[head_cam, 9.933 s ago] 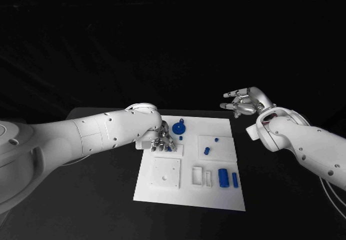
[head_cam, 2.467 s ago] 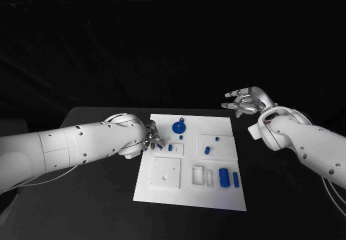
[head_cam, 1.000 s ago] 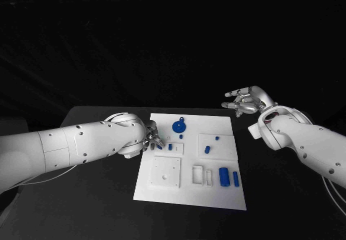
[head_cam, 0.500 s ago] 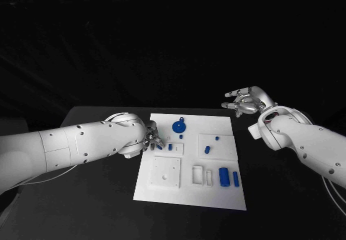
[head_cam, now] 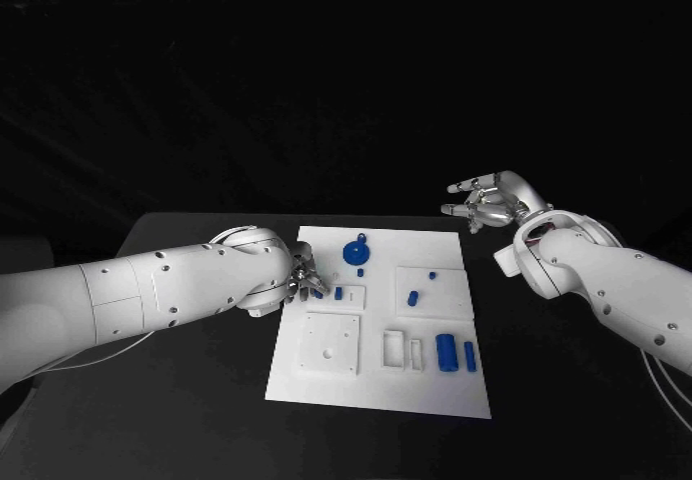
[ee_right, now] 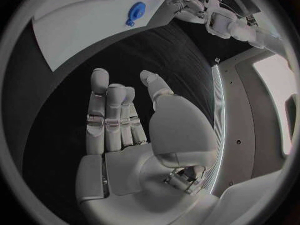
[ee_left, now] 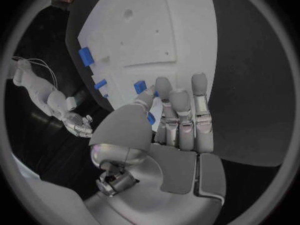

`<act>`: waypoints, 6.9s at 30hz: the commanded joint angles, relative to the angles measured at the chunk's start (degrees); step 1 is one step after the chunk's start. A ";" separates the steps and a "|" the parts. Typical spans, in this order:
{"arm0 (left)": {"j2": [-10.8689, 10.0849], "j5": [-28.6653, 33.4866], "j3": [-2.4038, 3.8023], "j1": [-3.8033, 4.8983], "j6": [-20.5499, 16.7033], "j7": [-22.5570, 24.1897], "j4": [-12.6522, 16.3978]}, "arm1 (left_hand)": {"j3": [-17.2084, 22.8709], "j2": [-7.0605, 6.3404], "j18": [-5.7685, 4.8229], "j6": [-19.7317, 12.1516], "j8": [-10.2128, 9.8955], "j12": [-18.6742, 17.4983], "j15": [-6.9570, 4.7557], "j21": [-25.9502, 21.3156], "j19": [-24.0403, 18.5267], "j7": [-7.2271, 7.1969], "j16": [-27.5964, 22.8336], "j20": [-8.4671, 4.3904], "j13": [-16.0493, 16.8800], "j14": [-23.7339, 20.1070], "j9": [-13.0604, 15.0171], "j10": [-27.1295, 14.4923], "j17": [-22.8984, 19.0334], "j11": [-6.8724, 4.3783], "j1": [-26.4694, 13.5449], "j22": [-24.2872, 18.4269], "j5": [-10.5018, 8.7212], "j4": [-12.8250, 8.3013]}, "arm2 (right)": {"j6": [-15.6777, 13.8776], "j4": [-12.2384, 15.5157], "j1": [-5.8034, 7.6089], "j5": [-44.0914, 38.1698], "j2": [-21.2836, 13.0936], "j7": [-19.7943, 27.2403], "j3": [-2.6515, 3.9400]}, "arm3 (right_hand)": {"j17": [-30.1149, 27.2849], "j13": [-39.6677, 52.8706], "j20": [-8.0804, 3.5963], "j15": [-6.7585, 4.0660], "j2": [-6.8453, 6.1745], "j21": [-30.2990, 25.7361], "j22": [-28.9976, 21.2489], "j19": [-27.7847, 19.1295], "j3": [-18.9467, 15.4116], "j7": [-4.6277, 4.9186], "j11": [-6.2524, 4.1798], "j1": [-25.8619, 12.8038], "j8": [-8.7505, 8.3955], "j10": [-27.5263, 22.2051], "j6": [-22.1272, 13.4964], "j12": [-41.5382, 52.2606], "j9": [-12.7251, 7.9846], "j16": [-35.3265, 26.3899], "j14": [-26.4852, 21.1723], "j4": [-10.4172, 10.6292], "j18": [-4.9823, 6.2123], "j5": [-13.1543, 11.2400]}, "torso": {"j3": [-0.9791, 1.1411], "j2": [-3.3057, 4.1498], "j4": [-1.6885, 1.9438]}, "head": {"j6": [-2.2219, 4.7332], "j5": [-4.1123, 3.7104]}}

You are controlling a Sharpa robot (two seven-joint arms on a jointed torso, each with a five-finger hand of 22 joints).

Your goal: Assemble the parts on the task board

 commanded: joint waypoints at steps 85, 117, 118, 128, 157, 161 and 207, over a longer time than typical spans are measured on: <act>-3.77 6.31 3.29 0.80 -18.00 26.42 2.82 | -0.24 -8.49 2.38 5.71 -16.10 -33.44 6.09 -10.91 -6.44 4.49 -15.25 5.41 -24.42 -8.08 -45.75 -6.56 -8.54 7.54 16.01 -2.67 -2.00 -1.98 | 0.11 -0.84 -0.48 0.06 -0.35 1.04 0.04 | -0.21 -0.28 0.39 0.15 -0.06 -0.36 -0.37 1.72 -0.15 0.07 0.14 -0.53 -0.03 -0.70 -0.13 -0.02 0.04 -0.51 -0.58 1.13 0.70 0.46 | -0.05 0.02 -0.01 | 1.67 -1.11; 8.96 -25.91 -0.17 -1.32 -14.96 35.14 -10.32 | -3.40 -12.30 4.26 4.53 -19.09 -35.77 6.15 -9.30 -0.88 3.64 -8.70 5.94 -24.63 -2.08 -48.60 -16.98 -4.74 9.70 16.94 0.97 -11.57 -0.72 | 0.26 -0.33 -0.46 0.59 0.26 1.39 0.03 | -5.16 -5.12 0.41 0.19 0.10 -4.08 -5.77 1.85 1.41 0.06 0.11 -1.02 0.01 -0.86 0.78 -2.16 0.08 -3.00 -1.43 0.32 0.05 0.50 | -0.16 0.68 -0.32 | 2.94 -1.61; 9.00 -25.98 -0.17 -1.37 -14.83 35.11 -10.37 | -3.35 -12.26 4.27 4.52 -19.09 -35.77 6.14 -9.23 -0.87 3.64 -8.60 5.92 -24.63 -2.07 -48.60 -16.80 -4.73 9.67 16.92 1.01 -11.51 -0.71 | 0.26 -0.31 -0.46 0.59 0.26 1.39 0.03 | -5.16 -5.12 0.41 0.19 0.10 -4.08 -5.77 1.85 1.41 0.06 0.11 -1.02 0.01 -0.86 0.78 -2.16 0.08 -3.00 -1.43 0.32 0.05 0.50 | -0.15 0.65 -0.31 | 2.88 -1.65; 9.38 -27.42 -0.19 -1.81 -12.45 34.22 -11.12 | -1.47 -11.63 4.42 4.72 -19.09 -35.76 6.09 -6.96 -1.46 4.00 -6.76 5.84 -24.64 -2.12 -48.62 -13.98 -4.82 9.25 16.16 1.16 -10.92 -1.42 | 0.30 -0.05 -0.46 0.58 0.19 1.37 0.03 | -5.16 -5.12 0.41 0.19 0.10 -4.08 -5.77 1.85 1.41 0.06 0.11 -1.02 0.01 -0.86 0.78 -2.16 0.08 -3.00 -1.43 0.32 0.05 0.50 | -0.11 0.48 -0.26 | 2.65 -1.66; 10.61 -28.03 -0.18 -3.06 -12.23 34.35 -14.77 | 3.41 -10.52 5.02 4.70 -19.11 -35.77 5.96 -1.66 -2.78 4.13 -5.48 5.70 -24.65 -1.07 -48.72 -12.01 -4.96 8.86 15.64 1.15 -10.77 -2.39 | 0.40 0.30 -0.46 0.58 0.11 1.38 0.03 | -5.51 -5.43 0.42 0.20 0.16 -3.96 -6.09 1.83 1.28 0.07 0.12 -1.11 -0.01 -0.92 0.70 -1.93 0.08 -2.80 -1.51 0.36 0.05 0.55 | -0.09 0.45 -0.27 | 2.44 -1.79; 10.67 -27.88 -0.18 -3.09 -11.88 34.51 -14.91 | 3.62 -10.16 4.99 5.33 -19.10 -35.77 5.82 -1.38 -2.73 4.00 -5.21 5.63 -24.65 -0.54 -48.71 -11.43 -4.87 8.59 15.48 1.12 -10.82 -2.07 | 0.43 0.36 -0.46 0.58 0.12 1.38 0.03 | -5.56 -5.46 0.41 0.19 0.17 -3.94 -6.13 1.83 1.28 0.06 0.11 -1.11 0.00 -0.92 0.78 -1.90 0.08 -2.77 -1.51 0.36 0.05 0.56 | -0.07 0.47 -0.27 | 2.40 -1.81; 7.86 -25.30 0.35 -3.11 -16.29 34.31 -12.00 | 1.69 -4.90 4.94 12.16 -19.08 -35.74 4.61 2.63 -2.19 3.52 -5.23 4.40 -24.59 2.58 -48.61 -5.20 -4.13 6.74 17.19 1.12 -10.31 -4.46 | 0.49 0.30 -0.46 0.37 0.20 1.48 0.04 | -5.93 -5.70 0.37 0.15 0.33 -3.62 -6.51 1.79 1.63 0.03 0.06 -1.31 0.02 -0.93 1.31 -1.57 0.10 -2.53 -1.53 0.14 0.03 0.69 | -0.12 0.42 -0.21 | 2.64 -1.84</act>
